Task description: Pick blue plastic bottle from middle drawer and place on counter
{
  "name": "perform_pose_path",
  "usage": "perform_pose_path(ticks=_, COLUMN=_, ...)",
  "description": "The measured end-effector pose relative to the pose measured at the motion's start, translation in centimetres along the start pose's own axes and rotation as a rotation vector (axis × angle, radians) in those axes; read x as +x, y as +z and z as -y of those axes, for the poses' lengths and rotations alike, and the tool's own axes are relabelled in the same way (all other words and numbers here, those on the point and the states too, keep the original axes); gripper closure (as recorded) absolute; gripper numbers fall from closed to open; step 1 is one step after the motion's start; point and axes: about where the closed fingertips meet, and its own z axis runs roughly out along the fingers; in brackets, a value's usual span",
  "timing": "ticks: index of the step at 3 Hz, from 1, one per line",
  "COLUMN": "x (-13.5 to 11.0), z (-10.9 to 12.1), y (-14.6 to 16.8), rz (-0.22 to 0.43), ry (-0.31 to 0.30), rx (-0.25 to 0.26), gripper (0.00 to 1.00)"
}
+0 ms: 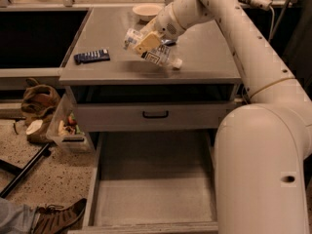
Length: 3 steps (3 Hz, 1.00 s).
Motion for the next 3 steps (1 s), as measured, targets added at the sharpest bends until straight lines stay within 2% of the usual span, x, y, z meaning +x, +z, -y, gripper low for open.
perform_pose_path(ticks=2, x=2.4, z=-0.9, y=1.1, rz=-0.049, ry=0.035, rx=-0.042, gripper=1.00)
perform_pose_path(ticks=3, x=2.4, z=-0.9, y=1.2, rz=-0.050, ry=0.036, rx=-0.043, gripper=0.81)
